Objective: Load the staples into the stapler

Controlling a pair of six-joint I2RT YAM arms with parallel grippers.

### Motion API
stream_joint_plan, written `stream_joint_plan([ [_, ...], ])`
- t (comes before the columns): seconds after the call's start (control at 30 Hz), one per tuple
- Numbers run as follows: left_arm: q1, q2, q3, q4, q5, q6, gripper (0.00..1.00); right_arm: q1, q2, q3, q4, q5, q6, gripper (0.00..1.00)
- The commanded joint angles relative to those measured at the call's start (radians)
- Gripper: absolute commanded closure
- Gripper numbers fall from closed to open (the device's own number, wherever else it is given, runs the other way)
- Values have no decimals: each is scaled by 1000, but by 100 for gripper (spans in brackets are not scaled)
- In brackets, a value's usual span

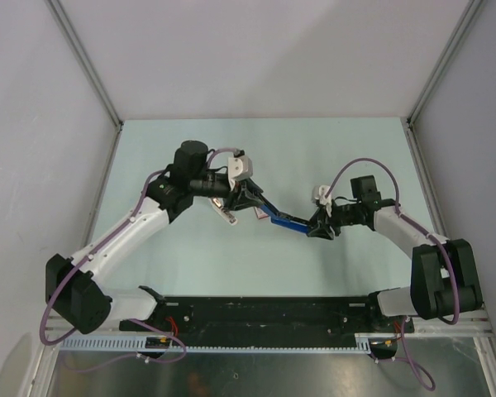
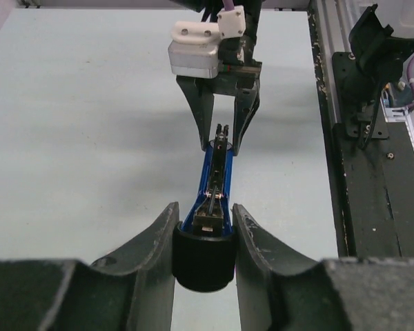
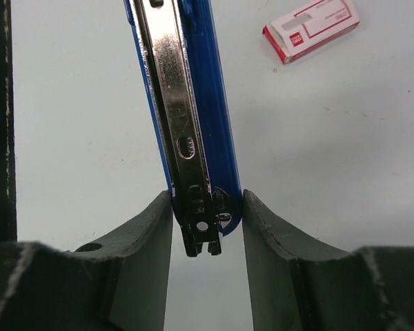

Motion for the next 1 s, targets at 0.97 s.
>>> stream_joint_plan([
  [0.97, 16, -183, -116, 349, -136, -244, 100, -37, -132, -26, 83, -132, 185, 76],
])
